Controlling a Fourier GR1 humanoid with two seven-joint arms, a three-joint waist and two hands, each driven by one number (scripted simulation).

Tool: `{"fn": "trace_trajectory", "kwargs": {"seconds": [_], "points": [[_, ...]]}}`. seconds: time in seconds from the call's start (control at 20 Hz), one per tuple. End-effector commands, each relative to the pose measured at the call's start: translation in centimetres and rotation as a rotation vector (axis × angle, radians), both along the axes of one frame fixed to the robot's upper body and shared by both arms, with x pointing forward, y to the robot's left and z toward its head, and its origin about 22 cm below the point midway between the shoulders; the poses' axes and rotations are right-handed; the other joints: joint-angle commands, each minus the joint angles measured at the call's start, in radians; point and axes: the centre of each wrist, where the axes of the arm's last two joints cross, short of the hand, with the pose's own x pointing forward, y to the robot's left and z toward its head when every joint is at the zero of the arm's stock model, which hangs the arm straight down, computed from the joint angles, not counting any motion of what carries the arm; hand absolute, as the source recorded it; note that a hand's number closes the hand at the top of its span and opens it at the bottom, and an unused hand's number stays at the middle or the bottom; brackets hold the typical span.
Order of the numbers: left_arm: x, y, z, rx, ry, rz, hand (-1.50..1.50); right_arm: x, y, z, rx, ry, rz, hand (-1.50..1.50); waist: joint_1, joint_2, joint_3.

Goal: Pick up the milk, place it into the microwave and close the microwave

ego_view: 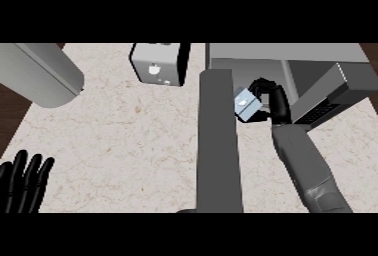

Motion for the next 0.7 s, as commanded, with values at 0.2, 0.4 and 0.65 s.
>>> {"fn": "trace_trajectory", "kwargs": {"seconds": [0.2,0.4,0.65], "points": [[0.7,0.0,-0.8,-0.006,-0.006,-0.033,-1.5,3.1,-1.8,2.8,-0.093,0.001,-0.182,1.5,0.036,0.015,0.002],[0.5,0.0,-0.3,0.001,-0.001,-0.048,-1.5,2.9,-4.4,2.9,-0.161,-0.071,-0.332,1.5,0.048,0.023,0.003],[0.5,0.1,0.0,0.05,0.013,-0.044,-1.5,4.1,-3.7,4.5,-0.395,-0.105,-0.3,-1.5,0.075,0.028,0.003]]}}
